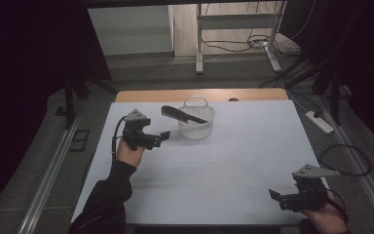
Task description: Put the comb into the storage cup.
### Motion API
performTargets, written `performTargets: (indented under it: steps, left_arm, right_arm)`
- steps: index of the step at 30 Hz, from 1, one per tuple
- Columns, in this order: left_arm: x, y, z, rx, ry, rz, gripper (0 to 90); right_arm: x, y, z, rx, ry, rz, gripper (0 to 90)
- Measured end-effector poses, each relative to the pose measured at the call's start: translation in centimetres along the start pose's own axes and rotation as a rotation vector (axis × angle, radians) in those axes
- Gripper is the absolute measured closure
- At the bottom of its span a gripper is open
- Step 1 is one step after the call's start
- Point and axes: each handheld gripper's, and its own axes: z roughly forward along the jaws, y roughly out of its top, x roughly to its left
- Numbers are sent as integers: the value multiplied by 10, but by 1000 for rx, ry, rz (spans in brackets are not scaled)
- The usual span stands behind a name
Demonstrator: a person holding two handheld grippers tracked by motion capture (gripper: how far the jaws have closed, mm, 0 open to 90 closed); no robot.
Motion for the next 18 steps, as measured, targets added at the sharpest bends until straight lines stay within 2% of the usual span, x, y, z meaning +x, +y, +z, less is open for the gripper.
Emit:
performTargets:
  steps: [18]
  left_arm:
    - [-10, -13, -16, 11, -3, -1, 0]
  right_arm:
    - [1, 0, 0, 1, -2, -6, 0]
